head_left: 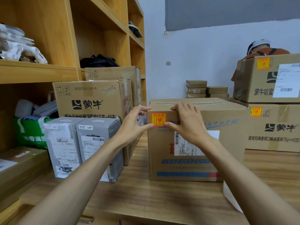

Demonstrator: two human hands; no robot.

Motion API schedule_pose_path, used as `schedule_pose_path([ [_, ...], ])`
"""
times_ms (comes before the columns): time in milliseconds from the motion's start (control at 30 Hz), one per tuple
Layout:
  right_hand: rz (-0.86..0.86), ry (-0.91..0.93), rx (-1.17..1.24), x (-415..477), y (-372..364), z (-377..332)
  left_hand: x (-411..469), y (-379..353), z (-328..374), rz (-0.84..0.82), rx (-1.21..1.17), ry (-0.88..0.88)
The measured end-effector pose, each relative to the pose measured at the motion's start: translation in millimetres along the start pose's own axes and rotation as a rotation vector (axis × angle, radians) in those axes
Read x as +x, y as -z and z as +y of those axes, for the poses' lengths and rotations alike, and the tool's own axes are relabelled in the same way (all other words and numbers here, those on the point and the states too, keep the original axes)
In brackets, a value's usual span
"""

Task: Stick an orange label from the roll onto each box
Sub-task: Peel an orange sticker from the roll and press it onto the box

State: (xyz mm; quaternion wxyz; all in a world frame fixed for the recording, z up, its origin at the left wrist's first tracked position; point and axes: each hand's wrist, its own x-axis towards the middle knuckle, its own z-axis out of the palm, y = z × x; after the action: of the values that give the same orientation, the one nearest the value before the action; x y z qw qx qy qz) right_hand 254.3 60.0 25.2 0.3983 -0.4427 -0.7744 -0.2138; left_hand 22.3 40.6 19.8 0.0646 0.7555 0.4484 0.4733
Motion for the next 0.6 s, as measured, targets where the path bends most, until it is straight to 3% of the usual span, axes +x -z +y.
schedule_pose_path([
  [433, 0.038, 0.004, -0.073, -1.4, -2.6, -5.1, -2.6, -8.8, 1.4, 0.020, 0.085, -0.032],
  [600, -0.054, 0.054, 0.003, -3.7, 18.0, 4.2, -8.7, -8.0, 7.1, 0.021, 0.079, -0.027],
])
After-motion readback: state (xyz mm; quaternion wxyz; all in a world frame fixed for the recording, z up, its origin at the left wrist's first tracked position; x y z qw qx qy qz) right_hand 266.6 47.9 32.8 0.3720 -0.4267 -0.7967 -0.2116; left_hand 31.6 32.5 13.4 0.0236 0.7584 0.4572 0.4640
